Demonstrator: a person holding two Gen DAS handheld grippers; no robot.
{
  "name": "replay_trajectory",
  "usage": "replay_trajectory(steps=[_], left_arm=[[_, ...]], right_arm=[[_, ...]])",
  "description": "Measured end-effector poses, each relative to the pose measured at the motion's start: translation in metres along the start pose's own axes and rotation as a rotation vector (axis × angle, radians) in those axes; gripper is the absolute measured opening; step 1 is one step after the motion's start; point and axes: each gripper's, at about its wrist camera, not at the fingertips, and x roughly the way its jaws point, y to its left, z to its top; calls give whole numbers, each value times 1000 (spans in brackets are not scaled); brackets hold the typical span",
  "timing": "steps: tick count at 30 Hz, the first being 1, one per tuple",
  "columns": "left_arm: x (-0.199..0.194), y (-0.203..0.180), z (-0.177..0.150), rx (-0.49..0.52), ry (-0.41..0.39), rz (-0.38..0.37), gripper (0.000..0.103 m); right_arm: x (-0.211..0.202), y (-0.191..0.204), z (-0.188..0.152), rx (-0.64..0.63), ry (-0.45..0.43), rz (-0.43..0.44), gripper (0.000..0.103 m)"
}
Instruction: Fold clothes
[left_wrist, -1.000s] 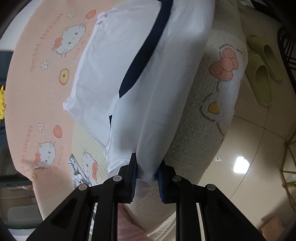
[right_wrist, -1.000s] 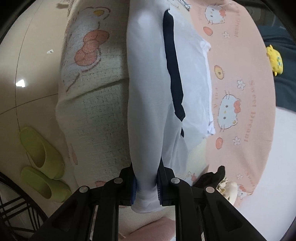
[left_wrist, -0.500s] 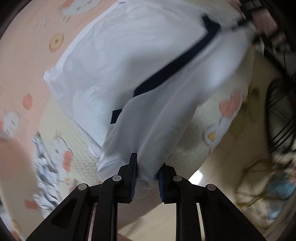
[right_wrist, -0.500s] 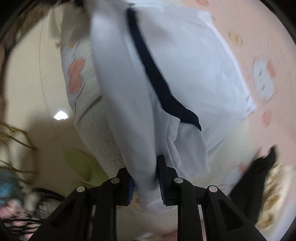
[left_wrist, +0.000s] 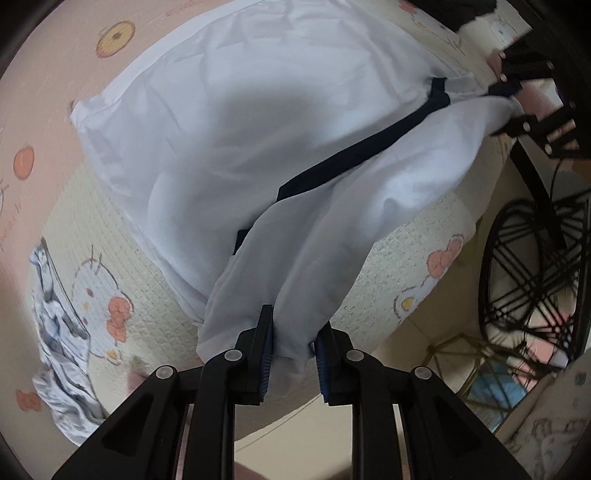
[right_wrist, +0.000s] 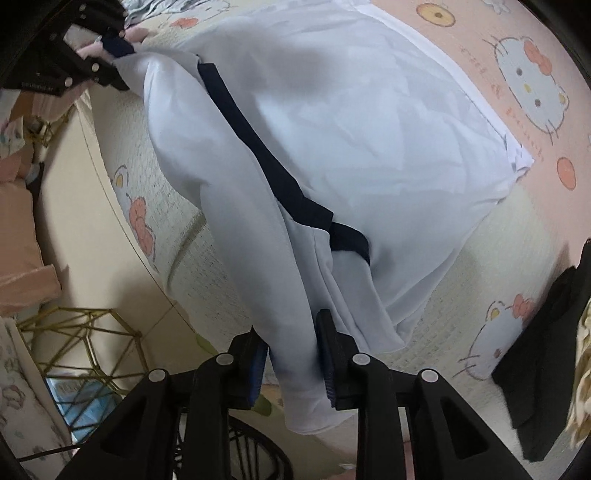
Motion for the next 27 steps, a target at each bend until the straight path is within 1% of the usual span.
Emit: replay_trajectory(steps=[5, 7, 10, 12, 15, 16, 18, 20, 24, 27], left_arm=[[-7, 7, 4, 32, 30, -17, 18], [-7, 11, 5, 25, 42, -29, 19], [-6, 19, 9, -6, 53, -34, 20], [-7, 21, 11, -10, 47, -36, 20], [-10, 23, 15, 3, 35, -13, 20], [-10, 24, 16, 3, 34, -9, 20], [-9, 26, 18, -7, 31, -6, 20], [-6, 29, 19, -13, 39, -10, 20], [-4, 36, 21, -25, 37, -24, 20], [-8, 44, 21, -49, 17, -38, 20]], right_arm=[[-5, -6, 0, 19, -5, 9, 30], [-9, -11, 0, 28, -12, 16, 31], [-15, -17, 1, 34, -34, -1, 37], [-18, -22, 2, 34, -52, -21, 38], [-22, -28, 4, 41, -75, -39, 38], [-21, -23, 3, 54, -74, -26, 38], [-23, 1, 5, 66, -69, -22, 38], [-23, 8, 6, 72, -71, -27, 38], [-21, -2, 7, 120, -75, 0, 38], [-24, -10, 7, 162, -88, 25, 38]])
